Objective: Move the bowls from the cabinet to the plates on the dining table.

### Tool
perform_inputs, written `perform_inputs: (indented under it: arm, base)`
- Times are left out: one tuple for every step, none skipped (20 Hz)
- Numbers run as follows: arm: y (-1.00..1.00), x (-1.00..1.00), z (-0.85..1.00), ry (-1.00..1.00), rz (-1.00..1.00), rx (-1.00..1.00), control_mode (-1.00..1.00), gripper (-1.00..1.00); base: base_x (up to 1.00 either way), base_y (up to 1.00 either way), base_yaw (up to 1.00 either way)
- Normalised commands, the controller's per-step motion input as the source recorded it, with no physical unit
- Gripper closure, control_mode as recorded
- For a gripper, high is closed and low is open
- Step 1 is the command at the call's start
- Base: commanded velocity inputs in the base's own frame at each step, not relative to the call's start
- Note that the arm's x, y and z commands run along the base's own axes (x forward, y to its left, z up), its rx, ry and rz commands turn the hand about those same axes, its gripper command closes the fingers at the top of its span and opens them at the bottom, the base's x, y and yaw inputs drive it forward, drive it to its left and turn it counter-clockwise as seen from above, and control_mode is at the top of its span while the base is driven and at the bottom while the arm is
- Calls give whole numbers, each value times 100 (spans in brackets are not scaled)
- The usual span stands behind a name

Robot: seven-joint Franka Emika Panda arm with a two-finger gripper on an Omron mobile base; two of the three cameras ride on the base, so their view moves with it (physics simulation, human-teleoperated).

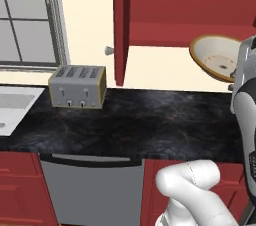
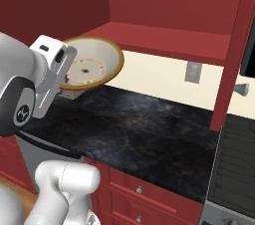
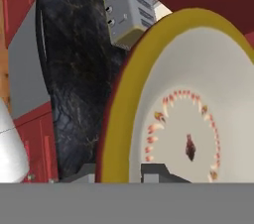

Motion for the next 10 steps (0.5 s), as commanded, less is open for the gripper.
perform_inputs:
  arm:
    - [0,0,0,0,0,0,100,100]
    - [0,0,0,0,0,0,100,100]
    - [0,0,0,0,0,0,100,100]
    - [0,0,0,0,0,0,100,100]
    - [0,0,0,0,0,0,100,100]
    - [0,0,0,0,0,0,100,100]
    - [0,0,0,0,0,0,100,100]
    - [0,0,0,0,0,0,100,100]
    - [0,0,0,0,0,0,100,100]
    - [0,0,0,0,0,0,100,100]
  base:
    - [-55,11,3]
    - [-56,12,4]
    - [-62,13,4]
    - [-64,16,5]
    - [-63,20,5]
    - [-66,18,5]
    - [-65,19,5]
    - [-65,21,5]
    - [-68,22,6]
    - [-67,21,9]
